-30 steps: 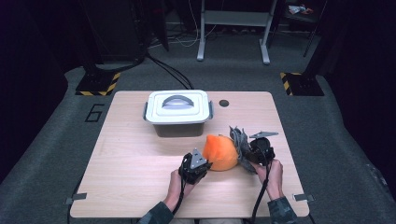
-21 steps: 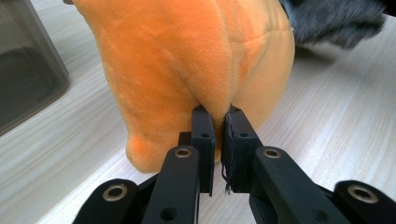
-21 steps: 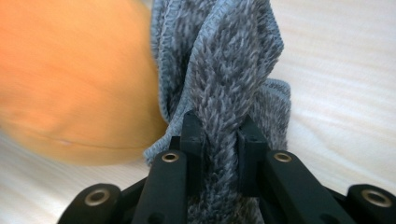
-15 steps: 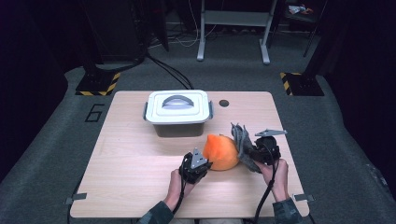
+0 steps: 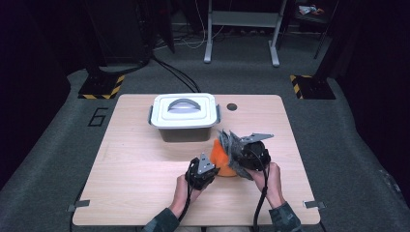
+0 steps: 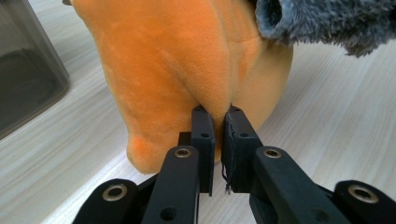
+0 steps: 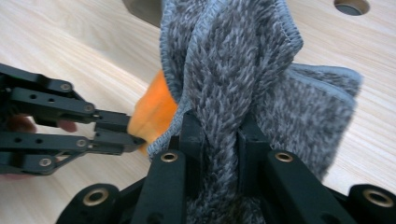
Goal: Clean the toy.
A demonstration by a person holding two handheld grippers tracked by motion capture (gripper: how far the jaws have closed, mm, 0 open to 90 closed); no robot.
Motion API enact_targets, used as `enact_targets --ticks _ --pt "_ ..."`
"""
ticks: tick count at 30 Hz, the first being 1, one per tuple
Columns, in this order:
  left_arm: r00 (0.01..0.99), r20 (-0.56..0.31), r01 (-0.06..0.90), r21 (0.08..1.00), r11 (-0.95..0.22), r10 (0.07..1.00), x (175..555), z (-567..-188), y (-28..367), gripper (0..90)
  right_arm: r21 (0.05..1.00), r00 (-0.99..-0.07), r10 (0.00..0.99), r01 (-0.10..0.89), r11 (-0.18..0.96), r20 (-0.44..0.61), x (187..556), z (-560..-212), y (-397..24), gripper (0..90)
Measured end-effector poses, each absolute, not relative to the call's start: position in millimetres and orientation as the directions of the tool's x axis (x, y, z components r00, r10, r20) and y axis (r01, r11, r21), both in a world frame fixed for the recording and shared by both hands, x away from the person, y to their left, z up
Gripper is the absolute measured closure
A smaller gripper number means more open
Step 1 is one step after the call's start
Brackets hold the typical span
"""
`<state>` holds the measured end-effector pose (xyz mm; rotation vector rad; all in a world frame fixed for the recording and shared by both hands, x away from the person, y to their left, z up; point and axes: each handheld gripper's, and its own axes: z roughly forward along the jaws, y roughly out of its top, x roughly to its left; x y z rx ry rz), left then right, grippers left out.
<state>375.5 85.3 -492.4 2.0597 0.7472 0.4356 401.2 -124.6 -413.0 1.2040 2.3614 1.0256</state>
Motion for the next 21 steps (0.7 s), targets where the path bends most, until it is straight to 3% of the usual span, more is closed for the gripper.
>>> enact_targets --ticks 21 --pt "0.756 0.003 0.360 0.833 -0.419 0.655 377.4 -495.1 86.3 83.9 0.650 -0.441 0.894 0.702 0.290 0.076 417.6 -444.3 -170.6 76.0"
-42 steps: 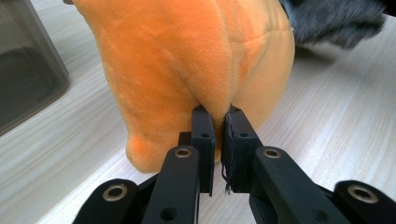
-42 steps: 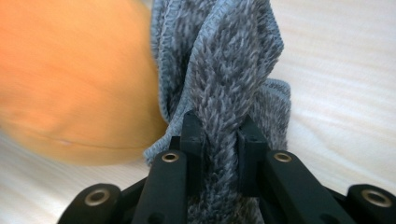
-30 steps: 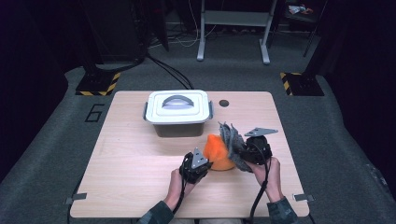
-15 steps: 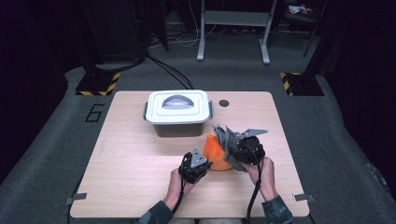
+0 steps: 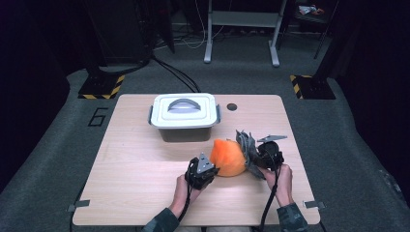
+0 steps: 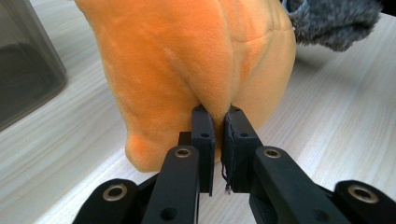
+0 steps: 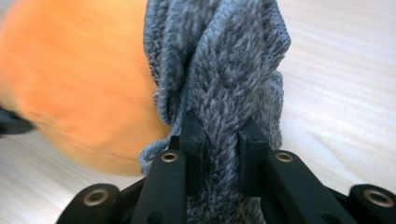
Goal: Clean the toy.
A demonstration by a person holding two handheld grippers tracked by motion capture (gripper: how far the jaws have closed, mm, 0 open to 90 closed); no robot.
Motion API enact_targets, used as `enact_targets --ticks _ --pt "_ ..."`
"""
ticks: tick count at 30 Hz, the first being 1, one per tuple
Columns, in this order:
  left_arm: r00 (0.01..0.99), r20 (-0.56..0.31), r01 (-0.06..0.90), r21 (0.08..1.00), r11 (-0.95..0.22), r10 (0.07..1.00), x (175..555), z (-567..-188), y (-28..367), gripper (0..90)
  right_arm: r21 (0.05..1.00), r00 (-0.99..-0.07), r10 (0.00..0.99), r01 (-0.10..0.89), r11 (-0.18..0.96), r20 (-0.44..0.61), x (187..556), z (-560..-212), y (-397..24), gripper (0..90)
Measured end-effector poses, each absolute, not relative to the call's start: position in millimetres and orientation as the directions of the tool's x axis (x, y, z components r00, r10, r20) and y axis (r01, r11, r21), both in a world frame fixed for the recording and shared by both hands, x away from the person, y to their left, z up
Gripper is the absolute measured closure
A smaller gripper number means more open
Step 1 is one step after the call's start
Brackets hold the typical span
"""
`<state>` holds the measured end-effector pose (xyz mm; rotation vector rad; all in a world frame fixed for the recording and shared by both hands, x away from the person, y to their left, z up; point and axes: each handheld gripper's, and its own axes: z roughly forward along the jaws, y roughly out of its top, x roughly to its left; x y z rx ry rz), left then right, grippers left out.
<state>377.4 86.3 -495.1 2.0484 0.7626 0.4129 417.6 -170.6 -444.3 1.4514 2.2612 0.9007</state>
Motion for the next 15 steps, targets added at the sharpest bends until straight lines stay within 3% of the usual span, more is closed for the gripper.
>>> enact_targets --ticks 9,15 --pt "0.755 0.003 0.363 0.831 -0.422 0.655 378.4 -495.4 87.6 83.9 0.567 -0.407 0.907 0.774 0.282 0.105 429.5 -478.2 -181.1 76.0" --pt "0.756 -0.005 0.367 0.831 -0.418 0.654 378.6 -495.7 88.3 83.8 0.571 -0.395 0.912 0.776 0.267 0.110 429.0 -478.2 -184.7 75.9"
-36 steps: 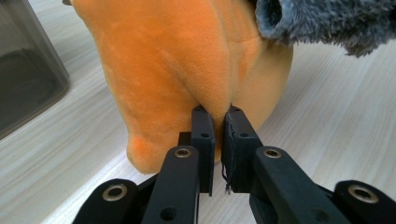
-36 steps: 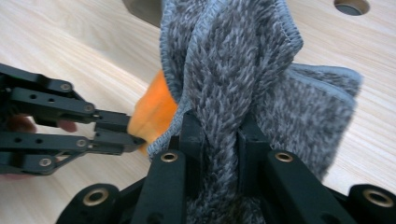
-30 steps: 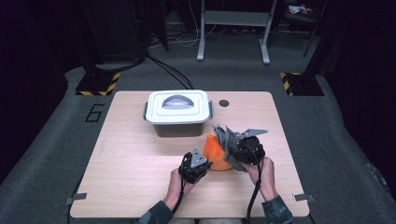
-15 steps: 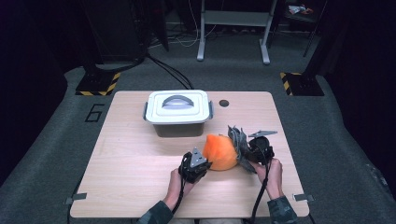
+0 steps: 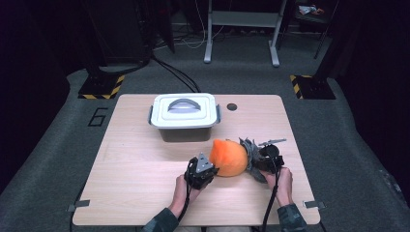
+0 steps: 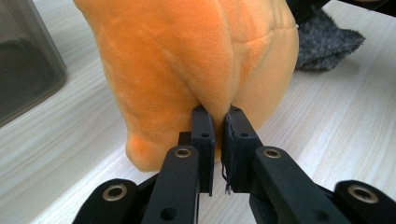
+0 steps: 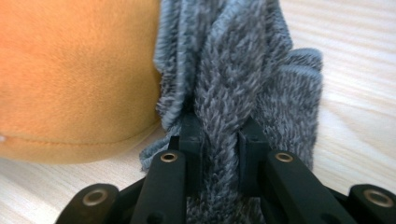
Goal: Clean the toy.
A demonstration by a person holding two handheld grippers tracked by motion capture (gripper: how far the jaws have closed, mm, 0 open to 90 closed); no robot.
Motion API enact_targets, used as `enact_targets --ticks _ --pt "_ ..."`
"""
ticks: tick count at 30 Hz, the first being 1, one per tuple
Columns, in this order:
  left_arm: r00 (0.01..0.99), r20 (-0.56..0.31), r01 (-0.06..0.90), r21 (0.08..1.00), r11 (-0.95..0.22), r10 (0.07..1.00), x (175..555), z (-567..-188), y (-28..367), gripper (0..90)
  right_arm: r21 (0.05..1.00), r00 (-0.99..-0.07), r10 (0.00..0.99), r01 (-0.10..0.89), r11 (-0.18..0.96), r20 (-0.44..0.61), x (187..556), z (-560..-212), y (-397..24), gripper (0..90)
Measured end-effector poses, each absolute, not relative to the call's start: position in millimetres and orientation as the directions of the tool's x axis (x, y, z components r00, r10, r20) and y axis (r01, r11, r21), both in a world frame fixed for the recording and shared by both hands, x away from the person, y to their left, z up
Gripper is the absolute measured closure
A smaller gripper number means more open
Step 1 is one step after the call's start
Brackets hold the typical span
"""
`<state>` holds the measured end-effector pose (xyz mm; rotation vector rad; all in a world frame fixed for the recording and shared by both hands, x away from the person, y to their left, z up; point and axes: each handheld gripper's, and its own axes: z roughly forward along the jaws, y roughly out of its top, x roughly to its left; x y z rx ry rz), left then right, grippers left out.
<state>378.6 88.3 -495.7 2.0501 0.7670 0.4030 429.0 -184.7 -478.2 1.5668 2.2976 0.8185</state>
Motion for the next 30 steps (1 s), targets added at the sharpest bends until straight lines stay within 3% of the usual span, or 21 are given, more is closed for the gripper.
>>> enact_targets --ticks 6,13,18,21,30 --pt "0.750 -0.008 0.369 0.835 -0.408 0.662 379.0 -496.6 88.3 83.6 0.634 -0.390 0.916 0.734 0.244 0.099 418.8 -454.8 -190.9 75.9" --pt "0.748 -0.007 0.370 0.835 -0.408 0.664 378.9 -496.4 88.4 83.0 0.705 -0.468 0.879 0.654 0.275 0.091 404.0 -425.0 -177.1 76.0" --pt "0.748 -0.005 0.372 0.831 -0.413 0.663 379.8 -495.8 90.2 82.2 0.700 -0.512 0.855 0.640 0.319 0.079 405.6 -428.2 -160.3 76.1" --pt "0.748 -0.005 0.368 0.835 -0.409 0.663 379.7 -496.0 90.6 80.4 0.695 -0.487 0.870 0.652 0.303 0.077 406.7 -433.4 -153.2 76.2" --pt "0.727 0.047 0.357 0.827 -0.435 0.685 376.4 -496.5 89.4 55.0 0.696 -0.493 0.868 0.644 0.318 0.061 411.3 -434.2 -152.4 76.2"
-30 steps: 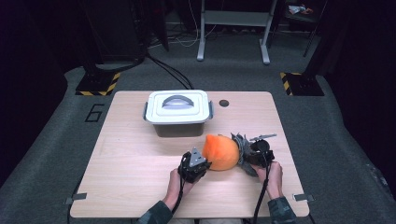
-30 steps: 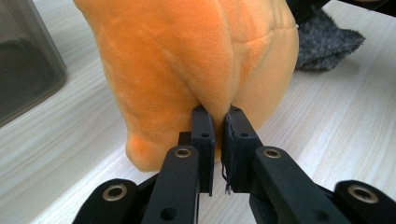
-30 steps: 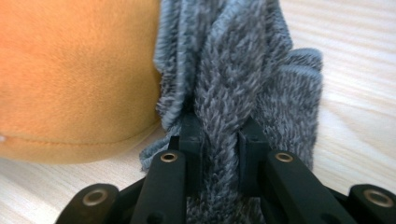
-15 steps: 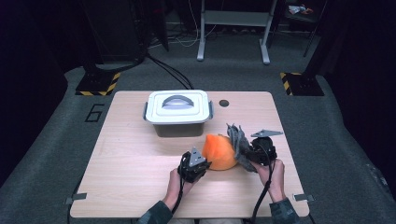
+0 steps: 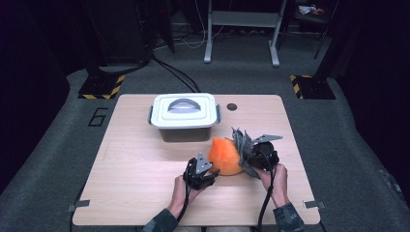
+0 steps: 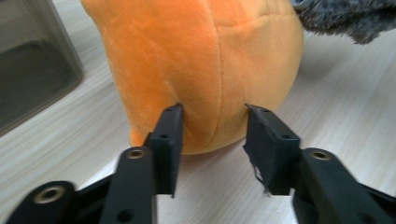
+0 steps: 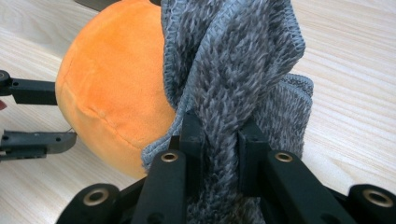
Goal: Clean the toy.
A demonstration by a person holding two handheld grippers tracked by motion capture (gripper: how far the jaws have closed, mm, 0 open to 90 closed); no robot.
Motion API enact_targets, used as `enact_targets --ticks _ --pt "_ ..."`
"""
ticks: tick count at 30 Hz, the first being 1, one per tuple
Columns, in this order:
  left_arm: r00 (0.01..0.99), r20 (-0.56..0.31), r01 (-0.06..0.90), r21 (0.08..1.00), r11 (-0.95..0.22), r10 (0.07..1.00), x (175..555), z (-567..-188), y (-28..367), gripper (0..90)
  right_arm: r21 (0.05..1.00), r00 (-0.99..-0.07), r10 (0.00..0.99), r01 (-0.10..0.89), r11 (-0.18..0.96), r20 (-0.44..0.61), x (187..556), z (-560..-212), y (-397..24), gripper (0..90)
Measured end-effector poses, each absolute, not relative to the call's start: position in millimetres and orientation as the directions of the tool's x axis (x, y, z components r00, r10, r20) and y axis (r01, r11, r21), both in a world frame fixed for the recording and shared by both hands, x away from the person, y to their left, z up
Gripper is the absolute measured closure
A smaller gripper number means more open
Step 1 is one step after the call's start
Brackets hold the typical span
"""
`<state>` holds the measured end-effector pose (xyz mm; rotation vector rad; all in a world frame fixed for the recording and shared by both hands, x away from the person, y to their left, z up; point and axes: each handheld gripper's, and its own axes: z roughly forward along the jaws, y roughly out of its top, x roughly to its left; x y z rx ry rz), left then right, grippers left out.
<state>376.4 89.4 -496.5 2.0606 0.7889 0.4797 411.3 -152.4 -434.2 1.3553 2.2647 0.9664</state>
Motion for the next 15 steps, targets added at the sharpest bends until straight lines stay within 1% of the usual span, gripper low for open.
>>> enact_targets --ticks 3,10,13,15 --pt "0.707 0.082 0.348 0.824 -0.447 0.703 374.6 -497.6 86.8 49.3 0.694 -0.484 0.873 0.650 0.309 0.065 412.8 -434.4 -152.2 76.2" --pt "0.679 0.107 0.347 0.825 -0.446 0.726 377.1 -499.1 85.2 44.5 0.692 -0.488 0.870 0.652 0.310 0.070 415.3 -436.0 -156.3 76.2" --pt "0.682 0.130 0.338 0.817 -0.468 0.720 378.9 -500.3 82.5 45.4 0.690 -0.488 0.870 0.654 0.310 0.071 415.8 -436.5 -156.6 76.2" --pt "0.688 0.128 0.338 0.814 -0.472 0.715 380.8 -502.1 81.6 50.5 0.691 -0.491 0.868 0.652 0.312 0.071 416.5 -436.8 -156.9 76.2"
